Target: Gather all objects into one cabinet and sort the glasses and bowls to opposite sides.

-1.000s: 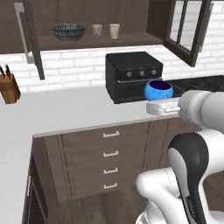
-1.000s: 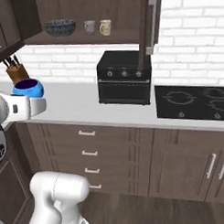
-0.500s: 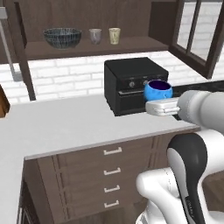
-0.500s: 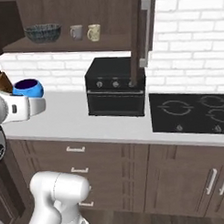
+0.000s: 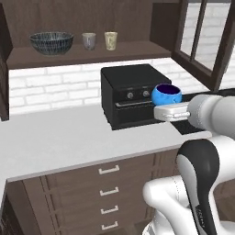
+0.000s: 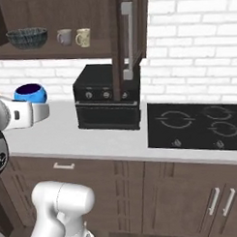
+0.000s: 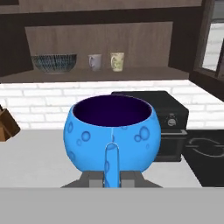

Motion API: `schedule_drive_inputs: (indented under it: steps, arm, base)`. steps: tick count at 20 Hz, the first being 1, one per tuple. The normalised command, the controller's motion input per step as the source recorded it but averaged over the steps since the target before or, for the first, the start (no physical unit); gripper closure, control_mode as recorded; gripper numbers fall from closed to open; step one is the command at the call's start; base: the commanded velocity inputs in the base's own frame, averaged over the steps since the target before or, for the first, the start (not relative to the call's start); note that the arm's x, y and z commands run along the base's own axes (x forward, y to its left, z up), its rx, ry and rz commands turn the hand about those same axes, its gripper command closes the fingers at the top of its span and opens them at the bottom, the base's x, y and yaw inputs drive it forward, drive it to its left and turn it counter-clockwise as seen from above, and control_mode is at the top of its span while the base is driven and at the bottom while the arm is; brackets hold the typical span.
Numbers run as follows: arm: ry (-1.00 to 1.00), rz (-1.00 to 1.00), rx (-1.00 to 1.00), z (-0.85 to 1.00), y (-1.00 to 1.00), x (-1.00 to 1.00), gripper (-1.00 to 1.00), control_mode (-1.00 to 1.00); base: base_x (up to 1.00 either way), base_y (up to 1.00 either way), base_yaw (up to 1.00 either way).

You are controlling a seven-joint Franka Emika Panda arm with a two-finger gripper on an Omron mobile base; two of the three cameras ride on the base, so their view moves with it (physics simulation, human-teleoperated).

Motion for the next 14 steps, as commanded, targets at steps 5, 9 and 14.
schedule_drive_inputs:
  steps: [5,9,14]
  arm:
    - [0.0,0.0,0.0,0.0,0.0,0.0,1.0,1.0]
    - [0.0,0.0,0.0,0.0,0.0,0.0,1.0,1.0]
    - [0.0,0.0,0.0,0.0,0.0,0.0,1.0,1.0]
  base:
    - [0.38,0.0,0.0]
    - [0.48,0.0,0.0]
    - [0.48,-0.02,0.0]
